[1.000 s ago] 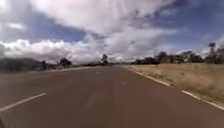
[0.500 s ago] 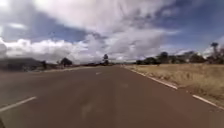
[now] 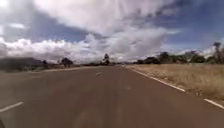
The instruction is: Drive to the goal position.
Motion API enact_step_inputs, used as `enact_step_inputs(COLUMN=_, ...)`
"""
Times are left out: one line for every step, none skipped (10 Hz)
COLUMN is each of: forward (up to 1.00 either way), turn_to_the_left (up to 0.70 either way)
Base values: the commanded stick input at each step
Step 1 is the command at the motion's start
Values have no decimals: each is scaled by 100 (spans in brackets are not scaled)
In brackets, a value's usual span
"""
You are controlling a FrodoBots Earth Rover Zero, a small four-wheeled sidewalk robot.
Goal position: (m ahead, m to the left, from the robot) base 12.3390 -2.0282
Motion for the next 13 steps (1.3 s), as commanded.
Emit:
enact_step_inputs(forward=70, turn_to_the_left=0)
enact_step_inputs(forward=70, turn_to_the_left=-35)
enact_step_inputs(forward=70, turn_to_the_left=-35)
enact_step_inputs(forward=70, turn_to_the_left=-35)
enact_step_inputs(forward=70, turn_to_the_left=-35)
enact_step_inputs(forward=70, turn_to_the_left=-18)
enact_step_inputs(forward=70, turn_to_the_left=0)
enact_step_inputs(forward=70, turn_to_the_left=0)
enact_step_inputs(forward=70, turn_to_the_left=0)
enact_step_inputs(forward=70, turn_to_the_left=0)
enact_step_inputs(forward=70, turn_to_the_left=0)
enact_step_inputs(forward=70, turn_to_the_left=0)
enact_step_inputs(forward=70, turn_to_the_left=0)
